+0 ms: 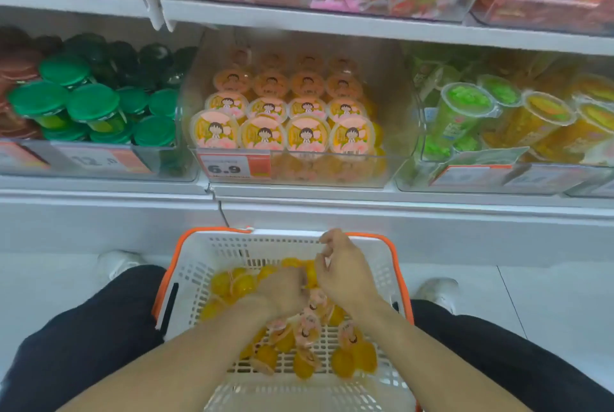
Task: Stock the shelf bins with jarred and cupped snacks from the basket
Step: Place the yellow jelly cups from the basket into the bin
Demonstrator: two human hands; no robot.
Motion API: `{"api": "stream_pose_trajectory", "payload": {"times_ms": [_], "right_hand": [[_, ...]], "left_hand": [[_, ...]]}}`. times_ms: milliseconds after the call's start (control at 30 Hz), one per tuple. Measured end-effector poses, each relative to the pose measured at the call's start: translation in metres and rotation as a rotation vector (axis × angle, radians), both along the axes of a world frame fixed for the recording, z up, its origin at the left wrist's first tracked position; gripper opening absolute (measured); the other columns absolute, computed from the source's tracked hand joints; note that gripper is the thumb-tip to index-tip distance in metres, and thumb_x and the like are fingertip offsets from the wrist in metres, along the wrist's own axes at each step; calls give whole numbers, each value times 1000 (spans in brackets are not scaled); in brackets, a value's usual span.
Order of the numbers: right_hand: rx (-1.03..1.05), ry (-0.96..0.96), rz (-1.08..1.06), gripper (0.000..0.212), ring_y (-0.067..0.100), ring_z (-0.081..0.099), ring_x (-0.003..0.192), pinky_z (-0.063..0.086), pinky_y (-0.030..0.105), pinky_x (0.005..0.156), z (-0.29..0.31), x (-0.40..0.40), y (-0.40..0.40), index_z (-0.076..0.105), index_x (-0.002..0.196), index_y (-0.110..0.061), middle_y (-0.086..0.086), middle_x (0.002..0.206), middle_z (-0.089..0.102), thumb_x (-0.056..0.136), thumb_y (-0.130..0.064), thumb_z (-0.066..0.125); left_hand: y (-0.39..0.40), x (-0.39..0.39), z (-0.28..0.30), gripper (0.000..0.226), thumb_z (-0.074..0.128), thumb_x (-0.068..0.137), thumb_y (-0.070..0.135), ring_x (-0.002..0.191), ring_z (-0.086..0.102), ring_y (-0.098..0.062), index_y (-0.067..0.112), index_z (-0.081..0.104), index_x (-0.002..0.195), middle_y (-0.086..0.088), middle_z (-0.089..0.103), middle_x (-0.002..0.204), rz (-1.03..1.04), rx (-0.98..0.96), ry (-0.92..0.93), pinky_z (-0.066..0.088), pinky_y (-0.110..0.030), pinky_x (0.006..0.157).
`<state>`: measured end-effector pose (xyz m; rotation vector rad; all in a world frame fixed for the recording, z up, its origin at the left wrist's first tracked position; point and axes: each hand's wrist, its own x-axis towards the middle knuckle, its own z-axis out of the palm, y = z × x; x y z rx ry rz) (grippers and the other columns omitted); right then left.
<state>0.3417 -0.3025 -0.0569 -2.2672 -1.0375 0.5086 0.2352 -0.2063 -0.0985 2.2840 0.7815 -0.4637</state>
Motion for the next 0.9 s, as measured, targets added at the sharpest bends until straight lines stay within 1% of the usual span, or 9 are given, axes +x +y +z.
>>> {"api": "stream_pose_trajectory", "payload": {"times_ms": [67,167,267,367,500,600,700,767,900], "right_hand": [[-310,73,-15,33,22,62,100,53,35,82,-49,0,-25,54,121,-17,3,115,61,88,-20,56],[-602,141,-58,36,27,60,109,51,35,90,-109,-6,-70,52,124,-12,8,123,57,88,-15,53],[-739,224,-47,41,27,61,107,50,30,81,-150,-20,-93,51,124,-13,10,123,58,83,-13,50],[-716,274,-86,41,25,62,96,52,31,71,-163,-26,-91,53,120,-15,9,120,58,79,-14,51],[-709,291,-131,46,24,61,106,51,29,83,-165,-31,-84,53,129,-21,6,131,52,84,-13,54],[-643,333,-101,43,23,61,103,42,25,73,-170,-35,-71,50,135,-16,9,123,60,93,-15,55],[-557,262,-57,42,26,63,96,46,33,66,-173,-43,-44,48,135,-12,11,122,59,94,-15,50],[-465,200,-86,43,28,56,111,48,36,79,-174,-47,-26,48,134,-15,9,135,46,91,-12,51],[-442,-1,-95,55,36,44,122,47,46,96,-183,-33,-1,47,132,-13,15,132,45,80,-11,63]], "left_hand": [[-4,-25,-39,40,50,96,32,128,51,-28,24,53,135,-9,52,141,95,2,174,46,-38,101],[-17,-65,-87,70,58,91,52,144,29,-35,26,33,150,-13,26,158,178,54,405,36,-43,112],[-33,-81,-129,88,73,79,38,146,27,-36,29,25,152,-12,14,164,242,-107,501,38,-46,112],[-46,-82,-148,80,62,87,37,150,5,-43,30,19,154,-19,-8,164,226,-105,516,27,-49,118],[-43,-82,-154,79,60,89,46,148,9,-41,28,20,153,-21,14,160,320,25,432,23,-47,117],[-32,-80,-165,82,60,85,61,149,12,-35,25,27,151,-14,21,160,445,-9,395,24,-50,116],[-18,-78,-174,75,63,87,56,146,21,-31,21,35,147,-8,31,157,500,-9,377,28,-48,114],[-10,-77,-177,67,62,88,51,141,29,-31,21,41,144,-7,38,152,482,24,391,32,-47,111],[0,-81,-183,45,58,83,52,129,43,-30,27,59,120,-7,52,137,430,-45,457,41,-46,104]]}}
